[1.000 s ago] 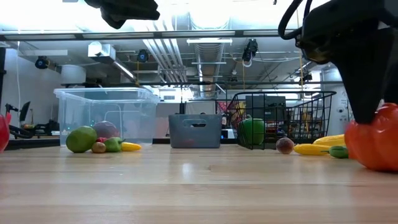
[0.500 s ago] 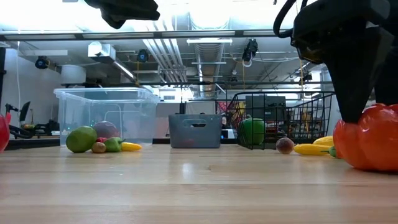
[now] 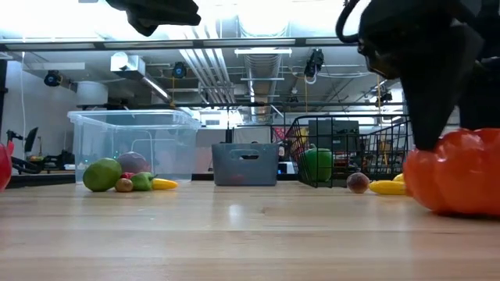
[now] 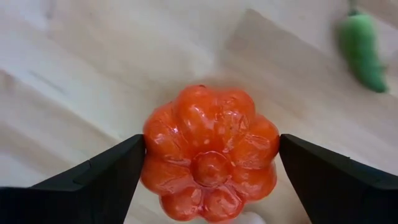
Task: Sort produce into baskets
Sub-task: Put the orange pumpkin into the wire basket
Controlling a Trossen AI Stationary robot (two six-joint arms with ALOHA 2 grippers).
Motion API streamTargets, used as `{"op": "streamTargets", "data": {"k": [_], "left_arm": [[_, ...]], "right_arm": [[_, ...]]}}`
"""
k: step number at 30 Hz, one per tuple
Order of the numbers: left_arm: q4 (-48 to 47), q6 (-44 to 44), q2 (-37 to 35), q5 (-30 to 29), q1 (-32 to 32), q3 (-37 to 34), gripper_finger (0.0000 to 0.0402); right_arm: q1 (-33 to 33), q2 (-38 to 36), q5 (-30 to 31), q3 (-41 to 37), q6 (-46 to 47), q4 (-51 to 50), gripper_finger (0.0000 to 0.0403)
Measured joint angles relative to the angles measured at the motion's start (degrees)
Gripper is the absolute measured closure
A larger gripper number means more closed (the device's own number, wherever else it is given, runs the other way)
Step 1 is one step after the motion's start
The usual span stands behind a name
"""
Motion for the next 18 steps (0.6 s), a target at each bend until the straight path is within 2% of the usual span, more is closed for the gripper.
{"op": "streamTargets", "data": {"k": [7, 11, 15, 18], "left_arm": [[-0.3, 0.0, 0.0, 0.0, 0.0, 0.0, 0.0301], [-0.3, 0.0, 0.0, 0.0, 0.0, 0.0, 0.0301], [-0.3, 0.0, 0.0, -0.1, 0.0, 0.0, 0.0301], [-0.3, 0.0, 0.0, -0.1, 0.0, 0.0, 0.0301]], "right_arm": [[0.0, 0.0, 0.2, 0.0, -0.7, 2.1, 0.0009], [0.0, 0.0, 1.5, 0.0, -1.3, 2.1, 0.0004], [0.0, 0.0, 1.5, 0.0, -4.5, 2.2, 0.0003], [0.0, 0.0, 1.5, 0.0, -10.2, 2.3, 0.0003]]}}
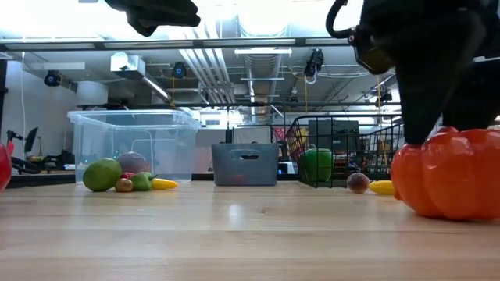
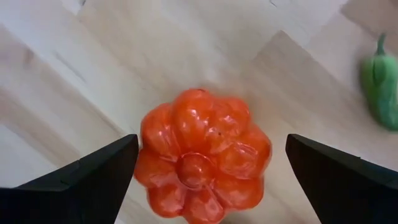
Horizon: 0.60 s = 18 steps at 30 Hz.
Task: Sort produce into baskets
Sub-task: Put the orange pumpkin into the wire basket
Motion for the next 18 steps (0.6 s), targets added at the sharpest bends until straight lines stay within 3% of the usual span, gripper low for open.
{"op": "streamTargets", "data": {"k": [7, 13, 18], "left_arm": [[0.0, -1.1, 0.0, 0.0, 0.0, 0.0, 0.0301], [0.0, -2.7, 0.0, 0.0, 0.0, 0.0, 0.0301], [0.1, -3.5, 0.0, 0.0, 0.0, 0.0, 0.0301]], "right_arm": [[0.1, -0.7, 4.9, 0.7, -10.7, 0.1, 0.0003], [4.8, -1.8, 17.1, 2.0, -22.1, 0.3, 0.0003], [12.1, -2.3, 25.9, 0.5, -22.0, 0.1, 0.0003]]}}
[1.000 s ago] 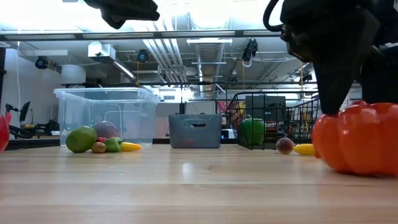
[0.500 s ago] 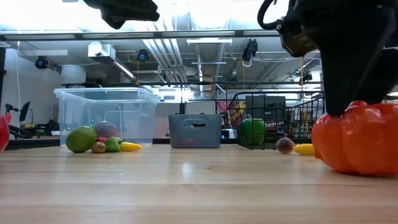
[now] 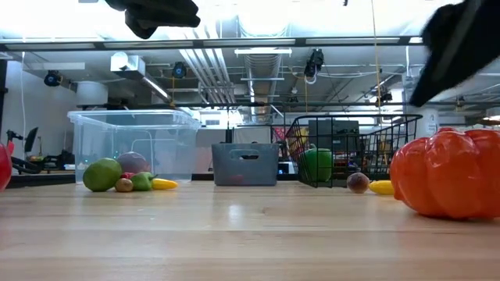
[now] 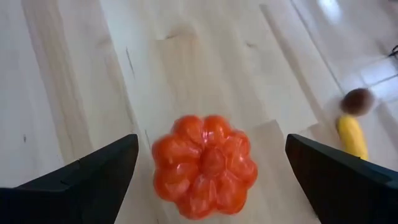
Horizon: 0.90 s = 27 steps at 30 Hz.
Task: Sort produce into baskets
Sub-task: Put the orange pumpkin into the wire basket
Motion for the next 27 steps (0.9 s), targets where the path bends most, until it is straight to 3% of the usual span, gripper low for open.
{"op": "streamTargets", "data": {"k": [6, 27], "left_arm": [[1.1, 0.0, 0.0, 0.0, 0.0, 0.0, 0.0301], [1.3, -0.2, 0.0, 0.0, 0.0, 0.0, 0.0301]], "right_arm": [[3.2, 1.5, 5.5, -1.0, 4.2, -0.2, 0.0003], [3.3, 2.3, 2.8, -9.4, 7.4, 12.0, 0.0003]]}}
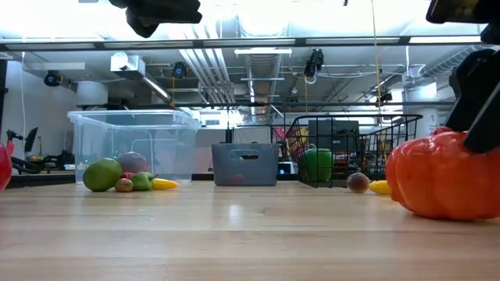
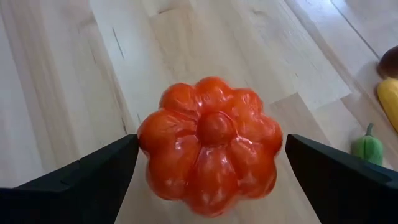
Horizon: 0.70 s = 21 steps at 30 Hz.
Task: Sort produce into baskets
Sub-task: Put the orange pumpkin into the wire basket
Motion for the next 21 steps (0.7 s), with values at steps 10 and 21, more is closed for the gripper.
{"op": "streamTargets", "data": {"k": [10, 21], "left_arm": [[0.0, 0.0, 0.0, 0.0, 0.0, 0.0, 0.0301], [0.0, 0.1, 0.0, 0.0, 0.0, 0.0, 0.0301]], "right_arm": [[-0.4, 0.0, -0.6, -1.1, 0.0, 1.2, 0.0003], [-0.7, 0.0, -0.7, -1.7, 0.2, 2.0, 0.0011]]}}
